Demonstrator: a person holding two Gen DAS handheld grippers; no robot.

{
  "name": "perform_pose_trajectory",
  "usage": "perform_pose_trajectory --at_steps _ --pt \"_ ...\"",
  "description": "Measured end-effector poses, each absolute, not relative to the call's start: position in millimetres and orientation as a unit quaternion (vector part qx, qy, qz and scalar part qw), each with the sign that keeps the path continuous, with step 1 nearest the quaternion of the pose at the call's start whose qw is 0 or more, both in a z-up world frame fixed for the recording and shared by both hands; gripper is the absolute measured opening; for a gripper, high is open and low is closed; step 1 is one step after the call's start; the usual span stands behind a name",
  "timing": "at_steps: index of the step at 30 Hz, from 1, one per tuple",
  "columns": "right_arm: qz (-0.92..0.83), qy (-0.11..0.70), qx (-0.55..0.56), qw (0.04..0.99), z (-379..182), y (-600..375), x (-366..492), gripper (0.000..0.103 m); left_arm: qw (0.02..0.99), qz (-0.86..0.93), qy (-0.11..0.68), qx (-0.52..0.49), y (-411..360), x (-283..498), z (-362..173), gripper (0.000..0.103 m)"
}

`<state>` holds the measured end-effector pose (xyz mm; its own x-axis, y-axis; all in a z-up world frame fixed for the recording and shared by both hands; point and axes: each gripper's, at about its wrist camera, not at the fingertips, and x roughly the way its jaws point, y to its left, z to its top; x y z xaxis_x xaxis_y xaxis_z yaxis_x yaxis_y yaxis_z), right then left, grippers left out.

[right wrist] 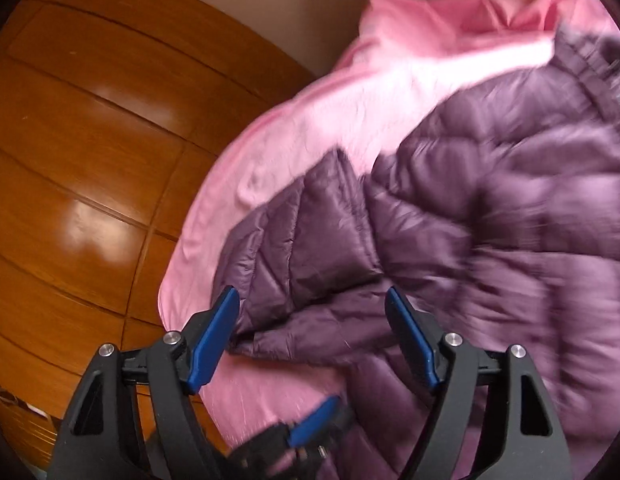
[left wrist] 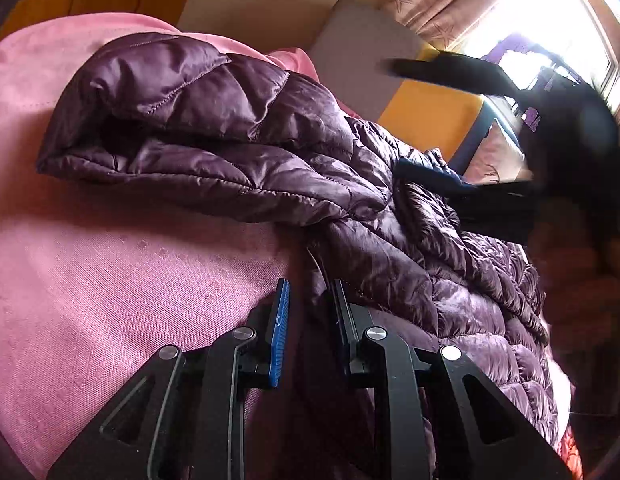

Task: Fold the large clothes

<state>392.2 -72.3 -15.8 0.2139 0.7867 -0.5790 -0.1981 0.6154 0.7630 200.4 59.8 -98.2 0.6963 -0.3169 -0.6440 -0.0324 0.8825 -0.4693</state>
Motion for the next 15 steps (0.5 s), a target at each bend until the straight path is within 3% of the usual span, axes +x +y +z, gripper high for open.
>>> perform_pose_trajectory --at_steps 5,7,8,9,11,15 --pt "0.293 0.547 0.313 0.719 -44.4 -51.6 411.8 0.074 0.89 -0.088 0.377 -0.242 62.2 200.4 -102.1 0.02" --pt "0.295 0.543 0.323 0.717 -46.0 -45.3 415.1 0.063 0.89 -0.09 0.377 -0.243 61.9 200.7 -103.1 0.02" --pt "0.29 0.544 0.319 0.719 -47.0 -41.7 417.1 0.051 0.89 -0.089 0.376 -0.242 61.6 200.6 -103.3 0.02" --pt "0.287 0.545 0.315 0.722 -47.5 -40.6 421.7 0.031 0.89 -0.089 0.376 -0.241 61.6 200.3 -103.3 0.02" --pt "0.289 0.542 0.297 0.731 -43.4 -35.9 420.3 0.013 0.89 -0.09 0.376 -0.242 60.9 199.8 -103.6 0.02" --pt "0.301 0.495 0.253 0.775 -3.5 -53.8 403.6 0.008 0.89 -0.09 0.375 -0.243 58.7 201.0 -102.9 0.02"
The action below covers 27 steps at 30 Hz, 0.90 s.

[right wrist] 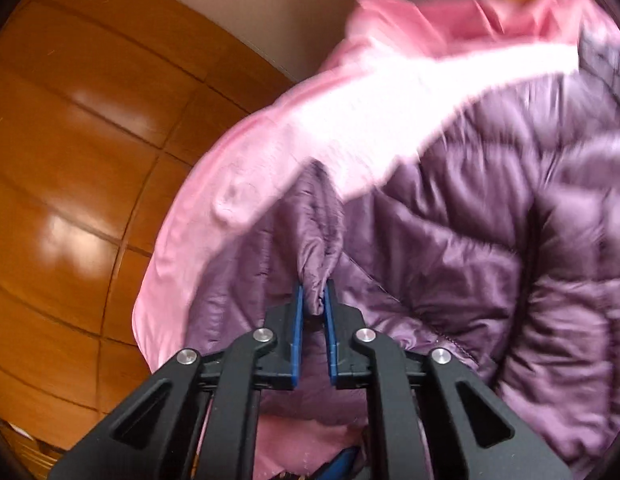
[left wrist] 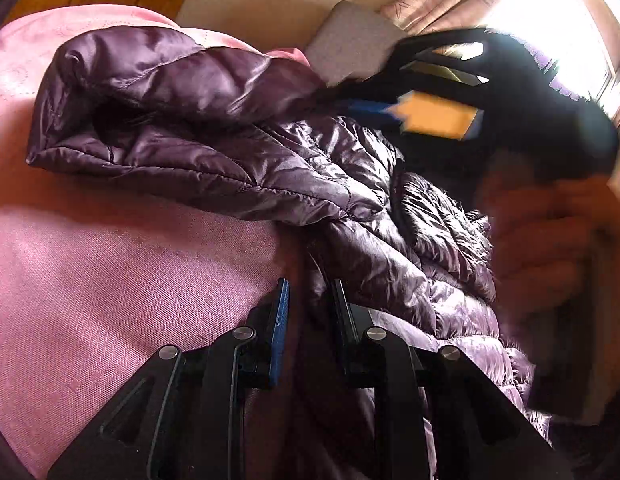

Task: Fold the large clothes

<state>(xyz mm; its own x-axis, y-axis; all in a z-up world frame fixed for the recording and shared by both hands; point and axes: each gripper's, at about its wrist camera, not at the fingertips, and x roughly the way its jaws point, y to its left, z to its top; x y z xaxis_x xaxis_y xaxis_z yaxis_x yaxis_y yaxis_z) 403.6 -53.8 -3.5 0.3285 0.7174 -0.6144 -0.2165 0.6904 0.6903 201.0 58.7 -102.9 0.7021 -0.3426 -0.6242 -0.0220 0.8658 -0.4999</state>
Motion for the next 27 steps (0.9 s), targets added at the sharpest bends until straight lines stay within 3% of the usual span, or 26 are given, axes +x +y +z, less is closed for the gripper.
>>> perform_pose_trajectory --at_steps 5,6,7,9,10,23,25,27 --pt "0.295 0.416 0.216 0.833 58.6 -85.8 379.5 0.008 0.888 -0.085 0.385 -0.237 60.0 202.2 -99.9 0.02" --pt "0.288 0.403 0.21 0.843 69.2 -94.1 374.5 0.007 0.888 -0.081 0.39 -0.229 58.9 204.2 -97.1 0.025" --pt "0.283 0.39 0.205 0.852 79.0 -103.5 369.4 0.007 0.891 -0.074 0.391 -0.219 56.6 204.1 -92.9 0.032" --pt "0.269 0.366 0.197 0.869 94.3 -120.9 360.7 0.007 0.905 -0.054 0.373 -0.196 52.8 202.5 -79.8 0.072" --pt "0.259 0.353 0.198 0.877 101.6 -134.4 356.1 0.007 0.91 -0.051 0.364 -0.189 49.6 200.8 -73.8 0.074" --pt "0.143 0.286 0.233 0.918 123.2 -279.6 316.6 0.007 0.895 0.001 0.426 -0.134 37.4 253.1 -71.3 0.072" --pt "0.119 0.288 0.242 0.919 115.0 -304.5 310.6 0.007 0.894 -0.001 0.43 -0.123 34.0 257.6 -72.9 0.059" --pt "0.097 0.291 0.25 0.918 106.2 -328.5 303.2 0.007 0.893 -0.004 0.436 -0.113 30.7 261.4 -75.1 0.034"
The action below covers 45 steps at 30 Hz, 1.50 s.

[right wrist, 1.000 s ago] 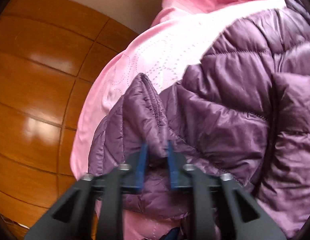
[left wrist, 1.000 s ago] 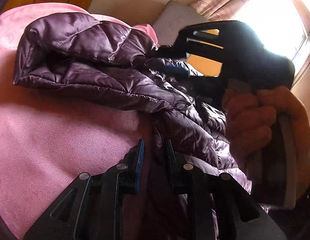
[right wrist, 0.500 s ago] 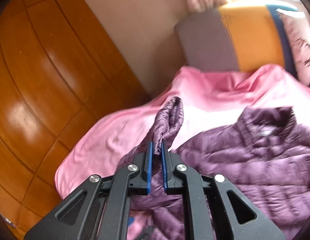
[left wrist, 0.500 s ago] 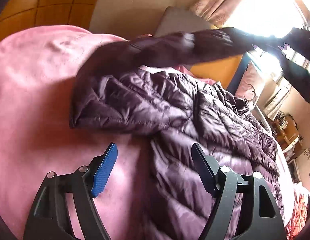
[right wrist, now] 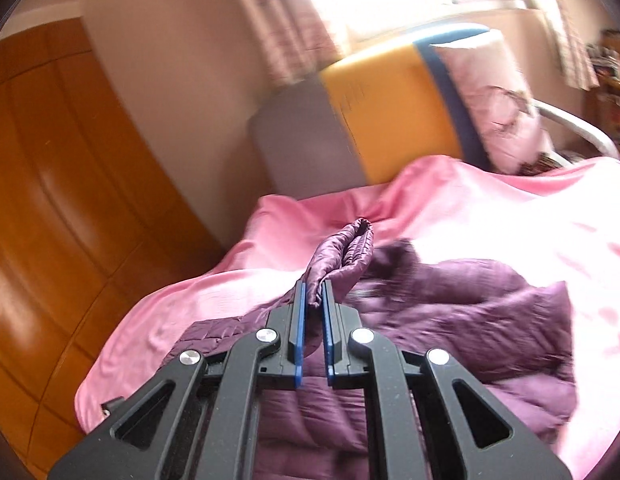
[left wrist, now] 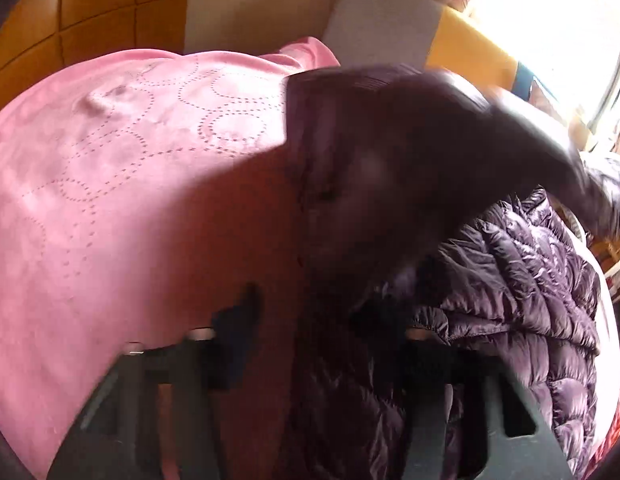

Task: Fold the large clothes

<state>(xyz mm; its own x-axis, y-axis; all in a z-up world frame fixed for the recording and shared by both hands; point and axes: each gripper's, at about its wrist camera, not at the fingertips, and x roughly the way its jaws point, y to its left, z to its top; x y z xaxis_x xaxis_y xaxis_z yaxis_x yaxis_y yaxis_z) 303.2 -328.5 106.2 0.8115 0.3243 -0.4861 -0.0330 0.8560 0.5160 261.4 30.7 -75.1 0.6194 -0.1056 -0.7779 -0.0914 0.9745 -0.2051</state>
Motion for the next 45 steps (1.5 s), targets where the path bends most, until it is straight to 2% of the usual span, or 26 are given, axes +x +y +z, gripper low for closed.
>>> perform_pose_trajectory --at_steps 3,5,19,20,26,28,29,30,31,32,35,39,45 --pt "0.066 0.301 0.262 0.915 88.7 -356.3 293.9 0.007 0.893 -0.011 0.437 -0.105 25.5 265.9 -77.4 0.017" --pt "0.046 0.312 0.267 0.911 74.7 -371.4 287.2 0.007 0.895 -0.01 0.436 -0.094 20.2 267.7 -78.6 0.013" --pt "-0.041 0.376 0.309 0.872 -16.8 -419.2 247.0 0.006 0.897 -0.027 0.436 -0.061 13.8 258.8 -80.9 0.011" --pt "-0.046 0.38 0.315 0.868 -22.3 -421.4 244.9 0.006 0.898 -0.028 0.436 -0.058 12.4 259.8 -80.1 0.007" --pt "-0.053 0.394 0.311 0.863 -31.9 -426.3 240.2 0.007 0.895 -0.032 0.442 -0.056 14.4 258.2 -78.2 0.007" --pt "-0.051 0.395 0.301 0.867 -26.1 -426.8 240.3 0.008 0.895 -0.033 0.442 -0.056 17.0 253.0 -74.0 0.014" --pt "-0.053 0.395 0.291 0.87 -22.0 -426.0 240.7 0.014 0.895 -0.036 0.441 -0.053 19.3 248.5 -71.0 0.027" --pt "-0.058 0.394 0.279 0.874 -17.3 -424.5 240.0 0.023 0.899 -0.036 0.435 -0.049 23.0 241.3 -66.1 0.046" --pt "-0.067 0.39 0.264 0.88 -11.2 -423.8 238.2 0.029 0.903 -0.033 0.426 -0.048 26.9 235.0 -61.6 0.056" --pt "-0.071 0.383 0.255 0.885 -5.8 -422.5 236.6 0.041 0.91 -0.029 0.41 -0.049 33.2 226.8 -54.6 0.063" --pt "-0.066 0.36 0.231 0.902 12.8 -413.2 234.9 0.047 0.92 -0.031 0.385 -0.062 44.4 217.9 -40.8 0.063" --pt "-0.024 0.36 0.2 0.911 27.0 -376.8 256.5 0.068 0.931 -0.056 0.353 -0.079 34.8 230.4 -21.7 0.063" --pt "-0.005 0.414 0.125 0.902 8.0 -327.7 285.0 0.08 0.912 -0.113 0.39 -0.064 -16.8 263.7 -39.6 0.063"
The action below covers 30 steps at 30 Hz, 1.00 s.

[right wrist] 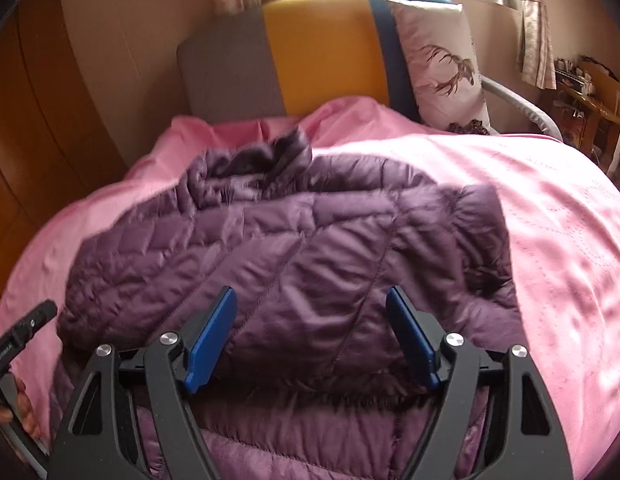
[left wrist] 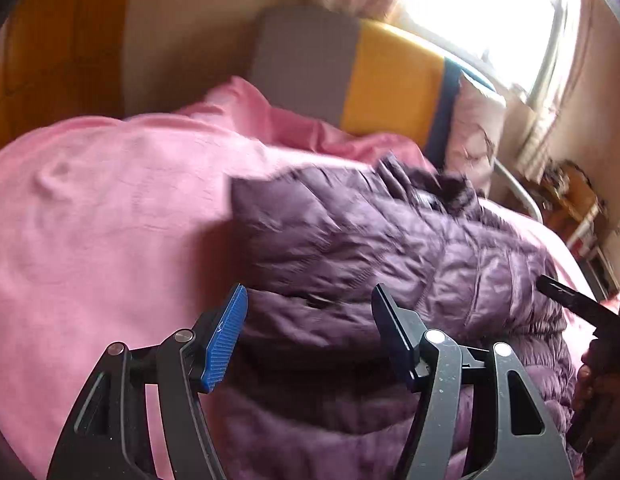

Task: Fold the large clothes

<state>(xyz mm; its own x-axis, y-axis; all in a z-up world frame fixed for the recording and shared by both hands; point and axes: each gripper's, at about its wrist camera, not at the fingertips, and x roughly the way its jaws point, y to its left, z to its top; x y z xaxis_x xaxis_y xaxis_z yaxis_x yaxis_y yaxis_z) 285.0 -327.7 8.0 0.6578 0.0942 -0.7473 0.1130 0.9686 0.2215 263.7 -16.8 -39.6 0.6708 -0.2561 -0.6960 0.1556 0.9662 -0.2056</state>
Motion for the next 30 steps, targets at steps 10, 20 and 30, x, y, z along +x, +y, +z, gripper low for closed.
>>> perform_pose_trajectory --at_steps 10,20,30 --pt "-0.011 0.451 0.109 0.886 -41.2 -327.4 287.6 0.087 0.892 -0.103 0.439 -0.046 -27.3 276.7 -78.5 0.065" --pt "-0.011 0.398 0.107 0.911 10.9 -328.5 290.7 0.098 0.911 -0.085 0.395 -0.082 -13.5 287.7 -28.4 0.071" --pt "-0.054 0.409 0.106 0.905 -14.0 -335.3 356.0 0.099 0.896 -0.066 0.428 -0.1 -31.3 344.2 -51.9 0.075"
